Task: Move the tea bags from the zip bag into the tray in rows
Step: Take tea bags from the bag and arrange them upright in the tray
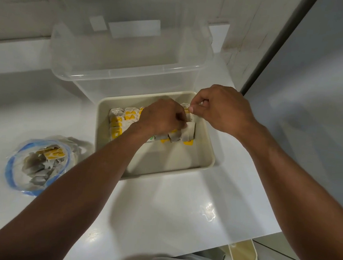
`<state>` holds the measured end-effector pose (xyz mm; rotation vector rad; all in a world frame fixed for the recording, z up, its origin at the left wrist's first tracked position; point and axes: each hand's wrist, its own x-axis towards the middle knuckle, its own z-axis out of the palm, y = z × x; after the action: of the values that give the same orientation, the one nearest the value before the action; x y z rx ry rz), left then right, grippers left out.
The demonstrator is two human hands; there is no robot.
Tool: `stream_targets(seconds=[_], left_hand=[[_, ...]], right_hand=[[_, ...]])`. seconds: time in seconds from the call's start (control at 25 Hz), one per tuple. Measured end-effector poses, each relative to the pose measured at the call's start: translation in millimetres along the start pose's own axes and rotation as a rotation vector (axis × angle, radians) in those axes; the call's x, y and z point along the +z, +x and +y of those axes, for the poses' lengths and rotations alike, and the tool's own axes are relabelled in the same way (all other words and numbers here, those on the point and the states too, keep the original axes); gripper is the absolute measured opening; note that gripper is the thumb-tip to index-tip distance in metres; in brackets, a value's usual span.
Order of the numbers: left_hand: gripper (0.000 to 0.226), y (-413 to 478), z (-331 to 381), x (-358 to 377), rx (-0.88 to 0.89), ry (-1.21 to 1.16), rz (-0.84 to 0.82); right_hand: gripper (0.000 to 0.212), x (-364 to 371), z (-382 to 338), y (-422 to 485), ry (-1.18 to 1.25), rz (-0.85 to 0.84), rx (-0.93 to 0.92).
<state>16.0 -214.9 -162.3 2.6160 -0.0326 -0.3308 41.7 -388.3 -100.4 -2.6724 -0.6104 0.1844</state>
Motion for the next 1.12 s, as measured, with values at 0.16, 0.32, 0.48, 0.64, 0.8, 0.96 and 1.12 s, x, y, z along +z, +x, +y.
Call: stream_targets(seconds=[0.16, 0.32, 0.48, 0.64, 0.8, 0.96, 1.12], left_hand=[[0.021, 0, 7, 11, -0.093, 0.202, 0.120], [0.029, -11, 7, 11, -0.060, 0.170, 0.152], [0.056, -24, 4, 16, 0.017, 0.334, 0.173], [0.038, -19, 4, 29, 0.012, 0.339, 0.188], [0.024, -5, 8, 33, -0.013, 0.289, 0.214], [0.031, -5, 4, 19, 0.024, 0.299, 0.239], [0.029, -25, -21, -3, 0.006, 0.225, 0.307]], right_hand=[[0.021, 0, -2, 0, -0.006, 0.016, -0.007], [0.021, -3, -4, -1, 0.000, 0.031, -0.008], [0.020, -2, -8, -3, 0.024, 0.033, -0.027], [0.021, 3, -13, -4, 0.033, 0.029, -0.037], [0.016, 3, -14, -10, 0.092, 0.047, -0.028], [0.013, 5, -19, -22, -0.042, -0.038, -0.016], [0.022, 0, -37, -40, -0.298, -0.229, 0.019]])
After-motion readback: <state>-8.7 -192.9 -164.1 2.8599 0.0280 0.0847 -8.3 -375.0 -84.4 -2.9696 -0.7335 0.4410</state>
